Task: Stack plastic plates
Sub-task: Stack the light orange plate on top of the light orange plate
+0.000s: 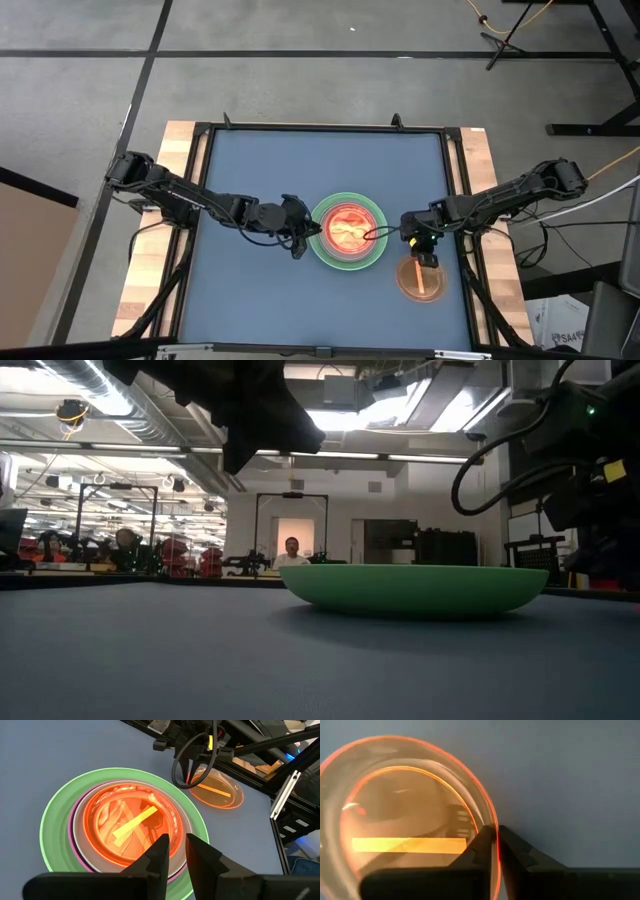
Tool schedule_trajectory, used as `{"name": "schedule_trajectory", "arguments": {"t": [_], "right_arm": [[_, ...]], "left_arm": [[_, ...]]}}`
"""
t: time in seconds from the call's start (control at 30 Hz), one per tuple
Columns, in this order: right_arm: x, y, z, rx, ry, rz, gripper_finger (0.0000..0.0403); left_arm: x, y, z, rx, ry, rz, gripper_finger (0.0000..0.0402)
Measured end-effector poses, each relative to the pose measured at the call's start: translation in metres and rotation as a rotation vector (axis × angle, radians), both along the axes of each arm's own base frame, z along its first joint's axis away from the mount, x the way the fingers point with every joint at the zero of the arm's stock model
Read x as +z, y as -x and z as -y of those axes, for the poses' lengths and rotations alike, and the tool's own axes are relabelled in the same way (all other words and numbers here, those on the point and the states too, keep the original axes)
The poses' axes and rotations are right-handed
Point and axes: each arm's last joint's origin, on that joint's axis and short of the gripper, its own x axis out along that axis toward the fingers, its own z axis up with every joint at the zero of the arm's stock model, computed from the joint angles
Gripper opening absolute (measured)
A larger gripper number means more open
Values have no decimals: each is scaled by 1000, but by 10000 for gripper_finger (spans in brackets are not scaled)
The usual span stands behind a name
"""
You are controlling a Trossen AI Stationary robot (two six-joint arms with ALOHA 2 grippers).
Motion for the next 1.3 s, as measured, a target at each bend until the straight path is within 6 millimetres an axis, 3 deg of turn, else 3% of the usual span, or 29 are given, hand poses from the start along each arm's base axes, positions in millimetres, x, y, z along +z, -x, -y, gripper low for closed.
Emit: {"name": "schedule_trajectory", "arguments": {"t": [0.13, 0.63, 1.3], "right_arm": [[0, 0, 0, 0, 1, 1, 4], [1, -1, 0, 1, -4, 3, 1], [38, -28, -6, 20, -31, 143, 0]], "left_arm": [[0, 0, 0, 0, 0, 0, 57], [0, 0, 0, -1, -1, 0, 57], [0, 0, 0, -1, -3, -3, 57]]}}
